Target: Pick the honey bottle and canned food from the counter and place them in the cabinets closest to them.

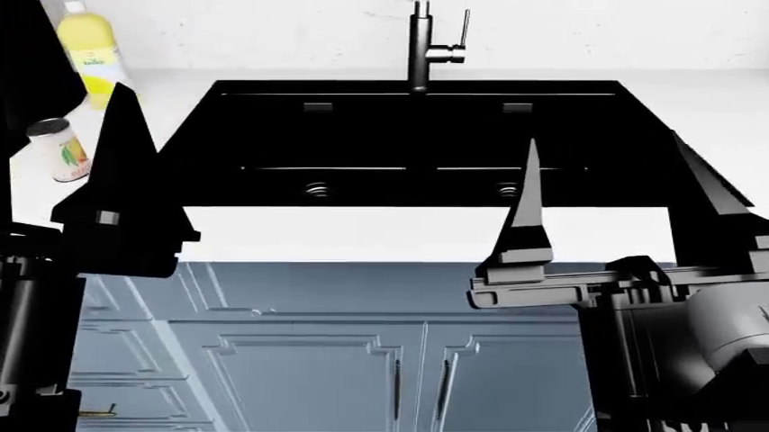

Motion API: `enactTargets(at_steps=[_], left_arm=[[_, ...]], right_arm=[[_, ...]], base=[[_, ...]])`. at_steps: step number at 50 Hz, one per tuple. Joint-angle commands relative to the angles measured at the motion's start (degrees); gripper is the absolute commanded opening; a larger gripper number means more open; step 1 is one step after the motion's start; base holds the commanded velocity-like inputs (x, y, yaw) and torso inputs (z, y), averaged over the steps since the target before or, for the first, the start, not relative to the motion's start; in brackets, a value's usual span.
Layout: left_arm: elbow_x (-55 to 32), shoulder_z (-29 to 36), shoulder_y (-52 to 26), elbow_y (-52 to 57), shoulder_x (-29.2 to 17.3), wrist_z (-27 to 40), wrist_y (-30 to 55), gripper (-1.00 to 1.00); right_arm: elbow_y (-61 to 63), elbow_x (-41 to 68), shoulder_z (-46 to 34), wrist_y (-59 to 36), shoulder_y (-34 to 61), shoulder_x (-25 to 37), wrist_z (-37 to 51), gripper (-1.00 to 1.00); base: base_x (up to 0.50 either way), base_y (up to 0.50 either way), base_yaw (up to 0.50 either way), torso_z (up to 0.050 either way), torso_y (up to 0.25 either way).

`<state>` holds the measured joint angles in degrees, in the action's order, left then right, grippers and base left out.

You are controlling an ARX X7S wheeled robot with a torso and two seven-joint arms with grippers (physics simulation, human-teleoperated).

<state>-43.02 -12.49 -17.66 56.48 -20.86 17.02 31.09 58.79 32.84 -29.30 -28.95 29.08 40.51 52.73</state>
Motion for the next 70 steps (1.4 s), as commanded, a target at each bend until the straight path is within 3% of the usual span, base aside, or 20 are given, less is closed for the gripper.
enactTargets(at_steps=[1,25,70], left_arm=[[-0.33,0.31,0.21,0.00,-0.60,0.38,-0.65,1.00],[-0.61,1.21,0.45,-0.24,-1.69,1.26,-1.80,1.00],[-0.94,2.73,0.86,-0.51,-3.49,2.60,-3.70,1.00]], right_arm=[[-0.02,0.61,-0.71,0.18,0.61,0.52,1.16,1.00],[-0.71,0.67,-2.39,1.70,1.27,1.38,1.65,1.00],[-0.84,-0.36,-5.66,3.87,2.54,2.93,2.89,1.00]], base=[[0.00,0.50,0.00,0.000,0.000],[0.01,0.50,0.00,0.000,0.000],[0.20,0.50,0.00,0.000,0.000]])
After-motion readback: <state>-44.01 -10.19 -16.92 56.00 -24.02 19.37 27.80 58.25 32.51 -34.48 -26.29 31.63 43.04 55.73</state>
